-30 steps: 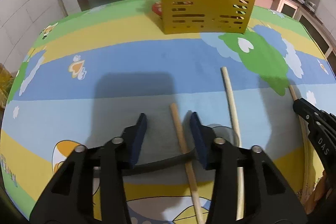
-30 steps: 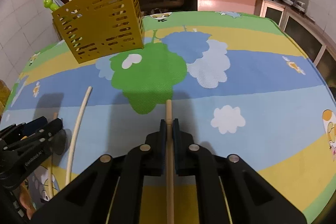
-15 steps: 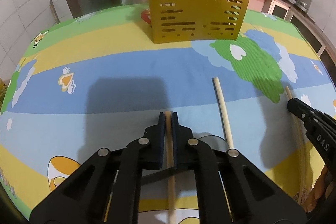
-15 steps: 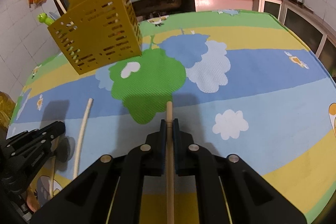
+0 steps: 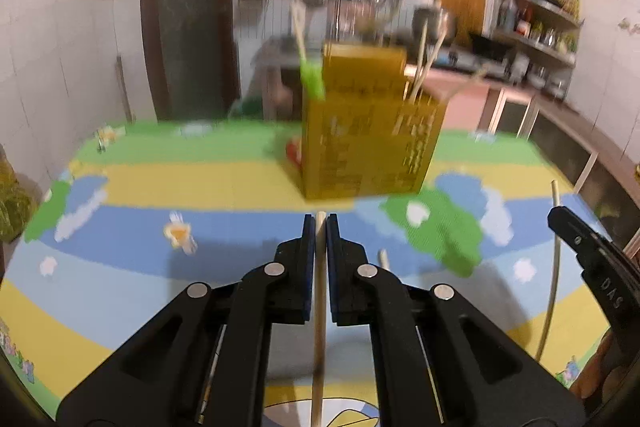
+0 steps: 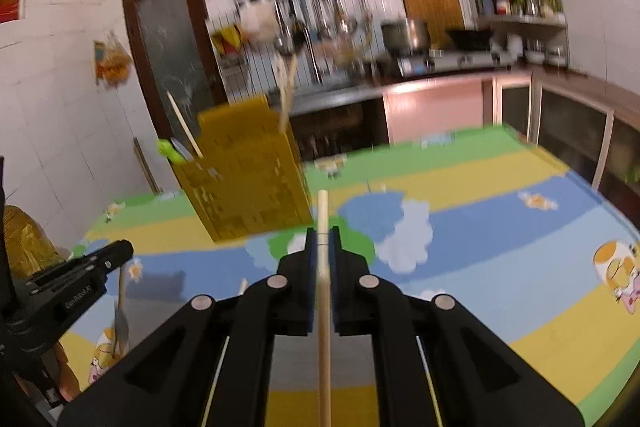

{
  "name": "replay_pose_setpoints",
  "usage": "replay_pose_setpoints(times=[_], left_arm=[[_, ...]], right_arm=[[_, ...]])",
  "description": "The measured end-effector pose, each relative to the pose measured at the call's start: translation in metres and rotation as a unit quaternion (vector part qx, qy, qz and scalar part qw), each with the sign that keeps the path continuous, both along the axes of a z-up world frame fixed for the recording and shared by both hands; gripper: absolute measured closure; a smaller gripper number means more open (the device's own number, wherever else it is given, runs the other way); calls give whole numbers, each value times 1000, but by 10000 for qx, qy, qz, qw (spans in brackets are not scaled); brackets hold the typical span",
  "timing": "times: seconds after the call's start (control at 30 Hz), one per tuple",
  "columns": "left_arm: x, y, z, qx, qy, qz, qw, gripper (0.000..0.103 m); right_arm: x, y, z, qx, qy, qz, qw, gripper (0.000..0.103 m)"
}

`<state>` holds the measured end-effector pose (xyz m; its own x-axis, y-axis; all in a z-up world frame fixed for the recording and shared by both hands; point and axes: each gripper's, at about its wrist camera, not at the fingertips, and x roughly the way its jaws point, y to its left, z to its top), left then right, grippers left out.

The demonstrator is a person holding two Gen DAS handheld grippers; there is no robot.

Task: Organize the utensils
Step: 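Carry both chopsticks over the yellow holder and open both tools to drop them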

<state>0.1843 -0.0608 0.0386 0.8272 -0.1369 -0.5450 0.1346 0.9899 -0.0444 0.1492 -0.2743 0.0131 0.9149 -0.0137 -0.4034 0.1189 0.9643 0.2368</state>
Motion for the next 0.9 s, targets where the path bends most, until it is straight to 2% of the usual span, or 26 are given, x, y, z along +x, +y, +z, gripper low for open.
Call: replay_pose_setpoints(times=[0.13, 0.4, 0.67, 0.9], left_arm=[[-18, 5, 20, -138, -452, -26, 9989, 98], [-39, 14, 41, -320, -999, 15, 9945, 98], [-47, 14, 41, -267, -1240, 44, 9919, 98], [-50, 13, 47, -230, -1355, -38, 9905, 98]], right_arm=[[-14, 3, 13, -122, -450, -40, 9989, 97], [-31, 3, 27, -192, -1067, -44, 9941, 97], [-35, 9, 26, -409, -1195, -47, 9920, 97], [-36, 5, 29, -334, -1271, -101, 9913, 97]])
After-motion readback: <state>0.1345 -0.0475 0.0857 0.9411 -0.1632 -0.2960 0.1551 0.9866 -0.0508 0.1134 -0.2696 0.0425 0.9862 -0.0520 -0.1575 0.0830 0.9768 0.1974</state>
